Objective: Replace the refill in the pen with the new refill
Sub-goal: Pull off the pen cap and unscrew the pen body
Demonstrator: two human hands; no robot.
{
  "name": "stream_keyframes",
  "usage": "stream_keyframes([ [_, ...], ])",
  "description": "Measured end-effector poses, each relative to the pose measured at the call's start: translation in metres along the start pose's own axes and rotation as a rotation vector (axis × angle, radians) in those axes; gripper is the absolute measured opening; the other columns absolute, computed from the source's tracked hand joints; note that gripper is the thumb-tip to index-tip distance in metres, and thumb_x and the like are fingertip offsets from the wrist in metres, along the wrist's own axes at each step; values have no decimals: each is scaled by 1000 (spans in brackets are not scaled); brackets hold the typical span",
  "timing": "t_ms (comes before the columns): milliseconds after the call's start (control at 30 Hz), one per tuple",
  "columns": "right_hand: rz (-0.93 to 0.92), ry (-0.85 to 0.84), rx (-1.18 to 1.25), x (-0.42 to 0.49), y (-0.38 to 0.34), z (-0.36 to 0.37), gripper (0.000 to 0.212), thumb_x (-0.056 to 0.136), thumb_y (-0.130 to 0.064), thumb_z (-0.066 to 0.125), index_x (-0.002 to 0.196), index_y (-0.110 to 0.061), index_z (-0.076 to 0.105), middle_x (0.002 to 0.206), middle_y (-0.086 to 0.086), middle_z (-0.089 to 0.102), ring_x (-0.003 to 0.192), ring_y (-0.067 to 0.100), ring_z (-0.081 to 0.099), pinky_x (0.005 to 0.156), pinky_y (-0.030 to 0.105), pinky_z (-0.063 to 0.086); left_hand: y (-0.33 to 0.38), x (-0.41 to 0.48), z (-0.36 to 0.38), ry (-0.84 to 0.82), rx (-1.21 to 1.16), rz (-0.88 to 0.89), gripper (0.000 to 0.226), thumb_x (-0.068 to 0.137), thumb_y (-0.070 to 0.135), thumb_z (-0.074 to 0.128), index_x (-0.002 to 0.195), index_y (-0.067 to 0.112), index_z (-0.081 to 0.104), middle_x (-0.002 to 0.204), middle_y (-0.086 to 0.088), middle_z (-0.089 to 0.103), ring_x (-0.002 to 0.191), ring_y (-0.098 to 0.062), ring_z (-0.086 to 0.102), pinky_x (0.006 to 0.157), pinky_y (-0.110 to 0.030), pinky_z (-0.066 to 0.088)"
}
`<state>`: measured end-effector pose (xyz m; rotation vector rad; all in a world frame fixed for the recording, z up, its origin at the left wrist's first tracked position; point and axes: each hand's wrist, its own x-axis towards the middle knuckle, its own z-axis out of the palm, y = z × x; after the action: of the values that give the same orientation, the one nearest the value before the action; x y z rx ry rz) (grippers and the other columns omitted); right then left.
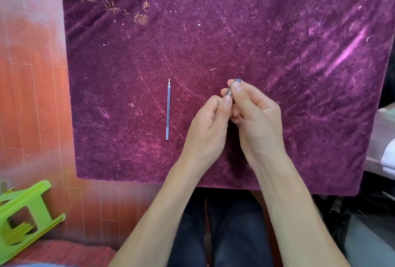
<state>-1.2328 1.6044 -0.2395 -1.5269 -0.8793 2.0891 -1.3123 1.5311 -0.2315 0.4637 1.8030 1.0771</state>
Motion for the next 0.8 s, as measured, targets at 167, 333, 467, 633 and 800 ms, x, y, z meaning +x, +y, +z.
stream_keyframes([
  [167, -14, 57, -28, 11, -16, -9, 13, 103, -24, 73, 108, -19, 84, 90, -4, 73, 67, 6, 54, 66, 20, 49, -1, -2, -3, -36, -92, -79, 25, 108, 38, 43, 101, 21, 59, 54, 19, 47, 46, 2, 41, 47, -15, 36],
  [333, -222, 191, -332, 37, -38, -9, 9, 93, -25, 83, 101, -22, 85, 85, -8, 82, 67, -1, 68, 65, 12, 51, -8, 0, -7, 85, -371, -233, 13, 107, 31, 45, 112, 20, 49, 63, 6, 49, 46, -2, 36, 45, -21, 31],
  [467, -293, 258, -510, 62, -53, 1, 6, 87, -32, 85, 89, -27, 85, 81, -14, 83, 68, -4, 72, 71, 15, 57, -13, 3, -11, 96, -442, -199, 9, 106, 24, 49, 105, 16, 54, 68, 4, 58, 46, -4, 39, 44, -23, 33],
  [633, -314, 318, -651, 83, -60, 13, 9, 86, -38, 82, 85, -29, 85, 74, -20, 79, 66, -9, 70, 81, 25, 62, -13, 2, -12, 83, -405, -152, 20, 104, 29, 51, 113, 17, 64, 74, 3, 62, 49, -7, 48, 48, -25, 46],
  [800, -344, 351, -744, 89, -59, 18, 14, 90, -35, 80, 95, -24, 87, 79, -18, 77, 72, -5, 72, 83, 20, 59, -13, 1, -11, 81, -404, -158, 18, 105, 29, 53, 112, 19, 65, 74, 3, 62, 51, -5, 48, 49, -24, 47],
])
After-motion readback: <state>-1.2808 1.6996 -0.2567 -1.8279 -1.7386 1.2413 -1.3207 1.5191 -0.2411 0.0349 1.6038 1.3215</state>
